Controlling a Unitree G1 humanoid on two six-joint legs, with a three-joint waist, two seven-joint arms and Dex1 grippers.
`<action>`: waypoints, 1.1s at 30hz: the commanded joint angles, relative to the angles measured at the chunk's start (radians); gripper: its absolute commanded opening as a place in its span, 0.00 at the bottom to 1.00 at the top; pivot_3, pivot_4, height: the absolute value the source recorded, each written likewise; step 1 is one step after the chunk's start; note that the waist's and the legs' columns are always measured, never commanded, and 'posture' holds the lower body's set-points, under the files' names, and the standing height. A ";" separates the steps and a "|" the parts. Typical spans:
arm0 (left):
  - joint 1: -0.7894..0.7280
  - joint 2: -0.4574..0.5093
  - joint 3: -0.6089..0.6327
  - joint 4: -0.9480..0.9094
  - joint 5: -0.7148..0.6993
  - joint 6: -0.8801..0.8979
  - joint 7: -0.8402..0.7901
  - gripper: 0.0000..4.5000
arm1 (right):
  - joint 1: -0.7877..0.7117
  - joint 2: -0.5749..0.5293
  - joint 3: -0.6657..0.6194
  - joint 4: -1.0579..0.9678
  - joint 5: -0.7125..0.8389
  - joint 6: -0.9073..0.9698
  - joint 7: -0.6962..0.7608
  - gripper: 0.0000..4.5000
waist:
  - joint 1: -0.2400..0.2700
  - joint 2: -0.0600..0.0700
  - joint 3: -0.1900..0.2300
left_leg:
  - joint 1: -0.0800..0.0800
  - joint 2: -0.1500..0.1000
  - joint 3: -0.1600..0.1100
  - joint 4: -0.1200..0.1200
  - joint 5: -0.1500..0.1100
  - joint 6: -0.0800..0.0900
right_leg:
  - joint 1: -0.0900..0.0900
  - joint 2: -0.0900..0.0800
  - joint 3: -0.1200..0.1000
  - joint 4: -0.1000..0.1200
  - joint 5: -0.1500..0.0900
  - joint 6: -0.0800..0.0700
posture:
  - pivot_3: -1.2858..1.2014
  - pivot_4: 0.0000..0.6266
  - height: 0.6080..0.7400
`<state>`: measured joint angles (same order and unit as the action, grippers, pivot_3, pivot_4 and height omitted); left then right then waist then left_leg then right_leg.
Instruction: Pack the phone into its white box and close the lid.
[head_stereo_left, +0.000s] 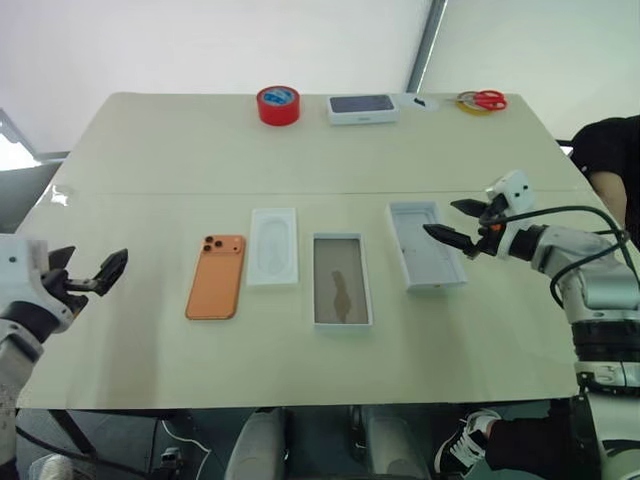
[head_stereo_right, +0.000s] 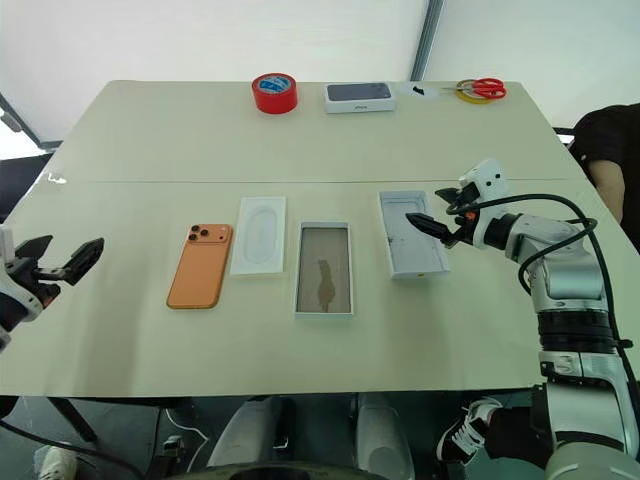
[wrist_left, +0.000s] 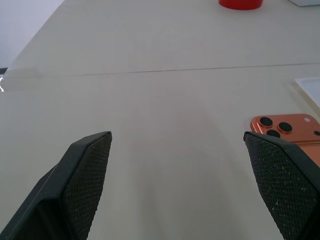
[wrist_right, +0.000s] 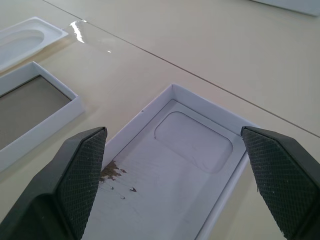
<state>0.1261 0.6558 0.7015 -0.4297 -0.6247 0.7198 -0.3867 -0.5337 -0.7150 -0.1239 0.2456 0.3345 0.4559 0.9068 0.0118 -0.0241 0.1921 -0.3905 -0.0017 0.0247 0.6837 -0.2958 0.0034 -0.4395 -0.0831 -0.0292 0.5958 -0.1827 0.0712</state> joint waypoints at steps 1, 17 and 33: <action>0.005 0.012 0.041 -0.037 -0.016 0.004 0.006 0.98 | -0.033 0.002 -0.007 0.008 -0.001 -0.030 0.007 0.99 | -0.001 0.000 0.000 | 0.000 0.000 0.000 0.000 0.000 0.000 | 0.000 0.000 0.000 0.000 0.000 0.000 | 0.52 0.24 0.94; 0.001 -0.008 0.005 -0.067 -0.029 0.003 0.028 0.98 | 0.013 -0.032 -0.040 -0.025 0.017 -0.038 0.039 0.99 | -0.002 0.000 0.000 | 0.000 0.000 0.000 0.000 0.000 0.000 | 0.000 0.000 0.000 0.000 0.000 0.000 | 0.52 0.24 0.94; -0.098 -0.019 -0.210 -0.131 -0.101 0.071 -0.013 0.98 | 0.045 -0.056 -0.009 -0.197 0.035 -0.010 0.052 0.99 | -0.001 0.000 0.000 | 0.000 0.000 0.000 0.000 0.000 0.000 | 0.000 0.000 0.000 0.000 0.000 0.001 | 0.52 0.24 0.94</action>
<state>0.0390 0.6241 0.5170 -0.5074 -0.6901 0.7738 -0.3796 -0.4858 -0.7592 -0.1268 0.1319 0.3430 0.4340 0.9503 0.0111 -0.0241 0.1921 -0.3902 -0.0018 0.0246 0.6838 -0.2958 0.0033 -0.4391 -0.0829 -0.0291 0.5961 -0.1824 0.0717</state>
